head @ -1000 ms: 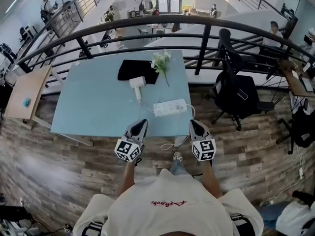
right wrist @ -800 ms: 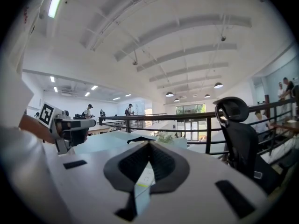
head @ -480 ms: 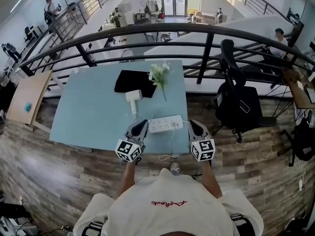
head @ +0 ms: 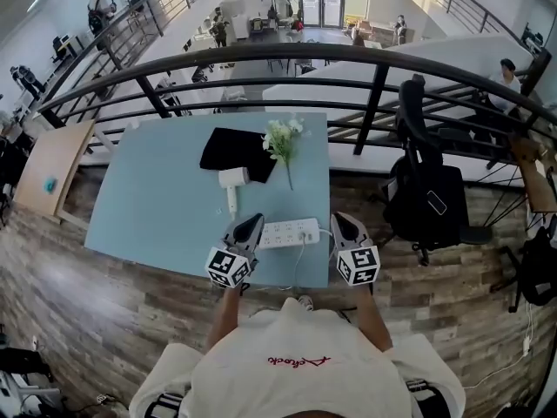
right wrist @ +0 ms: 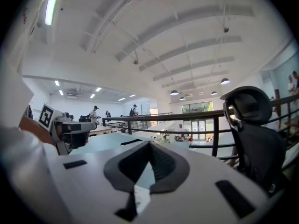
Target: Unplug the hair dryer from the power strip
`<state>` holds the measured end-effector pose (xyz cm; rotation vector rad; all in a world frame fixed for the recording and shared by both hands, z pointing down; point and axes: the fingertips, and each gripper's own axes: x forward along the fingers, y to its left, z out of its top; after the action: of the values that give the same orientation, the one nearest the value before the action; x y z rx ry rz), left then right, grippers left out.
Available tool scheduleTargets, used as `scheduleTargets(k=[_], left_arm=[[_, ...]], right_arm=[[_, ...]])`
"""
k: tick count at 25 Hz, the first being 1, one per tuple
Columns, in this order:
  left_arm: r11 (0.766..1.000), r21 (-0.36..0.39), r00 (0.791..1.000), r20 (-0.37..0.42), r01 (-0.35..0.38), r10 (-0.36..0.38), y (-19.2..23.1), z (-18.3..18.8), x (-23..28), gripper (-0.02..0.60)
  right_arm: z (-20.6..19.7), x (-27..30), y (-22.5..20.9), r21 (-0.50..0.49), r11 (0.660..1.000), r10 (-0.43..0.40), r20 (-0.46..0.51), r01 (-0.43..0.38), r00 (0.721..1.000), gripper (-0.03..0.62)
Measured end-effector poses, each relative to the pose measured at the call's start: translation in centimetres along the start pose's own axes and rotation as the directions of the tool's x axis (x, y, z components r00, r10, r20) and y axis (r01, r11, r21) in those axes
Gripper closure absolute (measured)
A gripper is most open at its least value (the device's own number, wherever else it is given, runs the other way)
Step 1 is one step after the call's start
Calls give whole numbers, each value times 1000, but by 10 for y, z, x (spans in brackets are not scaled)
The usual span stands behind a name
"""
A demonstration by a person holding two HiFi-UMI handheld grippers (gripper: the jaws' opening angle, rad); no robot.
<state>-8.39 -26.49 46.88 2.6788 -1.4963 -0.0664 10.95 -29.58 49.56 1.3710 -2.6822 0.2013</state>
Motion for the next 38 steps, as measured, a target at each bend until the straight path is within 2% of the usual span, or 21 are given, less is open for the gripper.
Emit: scheduleTargets(k=[13,29,38], left_arm=[[1000,-25,998,-59,2,-4,17,-21,16,572],[995,-67,993,-93,69,-75,71,-39,42,572],[992,-67,978,-170,109,-119,79,-66,57,572]], right_arm=[[-13,28,0,24,999,30,-51,-29,998,577],[-10,83,11,30,999,-30,-78,32,997,577],[-30,97,4,60,997,-47,-121,54,992,577]])
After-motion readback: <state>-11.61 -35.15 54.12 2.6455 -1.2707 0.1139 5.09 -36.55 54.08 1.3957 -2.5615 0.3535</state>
